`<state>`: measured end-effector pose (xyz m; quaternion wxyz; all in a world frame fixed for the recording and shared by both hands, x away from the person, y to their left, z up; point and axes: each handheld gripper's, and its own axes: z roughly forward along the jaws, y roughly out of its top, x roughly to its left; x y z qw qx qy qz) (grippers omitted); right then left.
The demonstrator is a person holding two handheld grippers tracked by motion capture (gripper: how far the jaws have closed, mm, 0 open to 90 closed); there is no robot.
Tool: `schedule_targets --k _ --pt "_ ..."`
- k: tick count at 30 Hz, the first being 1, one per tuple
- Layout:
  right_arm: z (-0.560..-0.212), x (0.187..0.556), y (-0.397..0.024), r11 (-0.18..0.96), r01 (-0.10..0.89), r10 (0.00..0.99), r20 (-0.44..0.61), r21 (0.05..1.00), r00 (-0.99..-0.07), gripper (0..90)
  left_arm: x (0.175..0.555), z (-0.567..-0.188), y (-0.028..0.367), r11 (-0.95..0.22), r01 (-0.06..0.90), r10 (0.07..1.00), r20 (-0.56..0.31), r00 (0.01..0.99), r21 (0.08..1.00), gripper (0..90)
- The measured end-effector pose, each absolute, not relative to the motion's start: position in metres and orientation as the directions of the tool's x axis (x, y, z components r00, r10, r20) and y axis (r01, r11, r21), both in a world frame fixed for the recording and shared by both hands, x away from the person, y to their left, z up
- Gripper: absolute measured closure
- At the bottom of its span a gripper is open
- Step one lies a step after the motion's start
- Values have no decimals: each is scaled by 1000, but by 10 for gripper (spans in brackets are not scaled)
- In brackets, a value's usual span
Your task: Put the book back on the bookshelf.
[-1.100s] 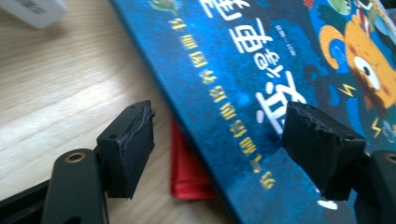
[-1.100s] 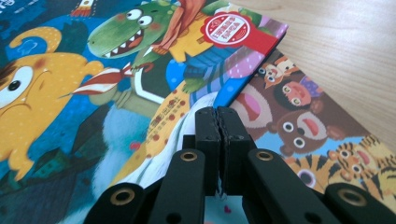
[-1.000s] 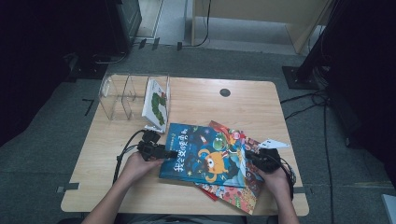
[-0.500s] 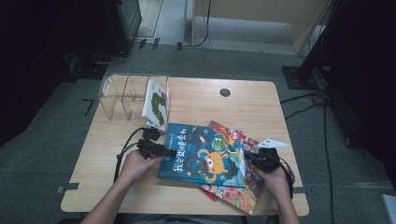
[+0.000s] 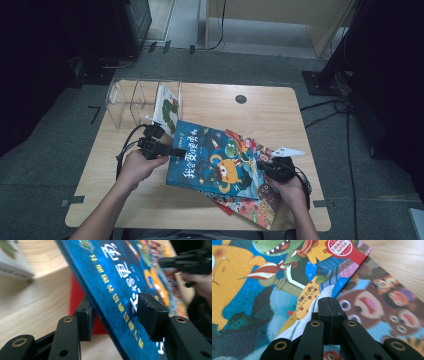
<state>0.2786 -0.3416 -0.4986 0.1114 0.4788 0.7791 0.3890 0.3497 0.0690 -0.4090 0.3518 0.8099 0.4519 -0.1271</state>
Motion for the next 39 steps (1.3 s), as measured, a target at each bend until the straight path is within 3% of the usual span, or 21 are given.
schedule_targets --k 13,25,26,29,33,39 --pt "-498 291 -304 302 625 793 175 720 -584 900 364 -347 73 -376 812 690 -451 567 445 572" --pt "-497 300 -269 374 584 742 145 720 -654 892 380 -329 68 -395 847 658 -534 531 357 679" --pt "-497 301 -269 384 575 729 145 723 -669 830 385 -328 73 -389 857 634 -577 516 339 714" --pt "-494 301 -274 344 594 716 206 727 -667 814 392 -326 79 -386 869 607 -623 493 311 769" --pt "-485 300 -286 263 586 730 239 767 -641 805 394 -319 79 -402 874 623 -618 479 273 783" --pt "-488 306 -295 280 604 749 223 746 -623 769 395 -303 90 -381 883 603 -651 461 273 822"
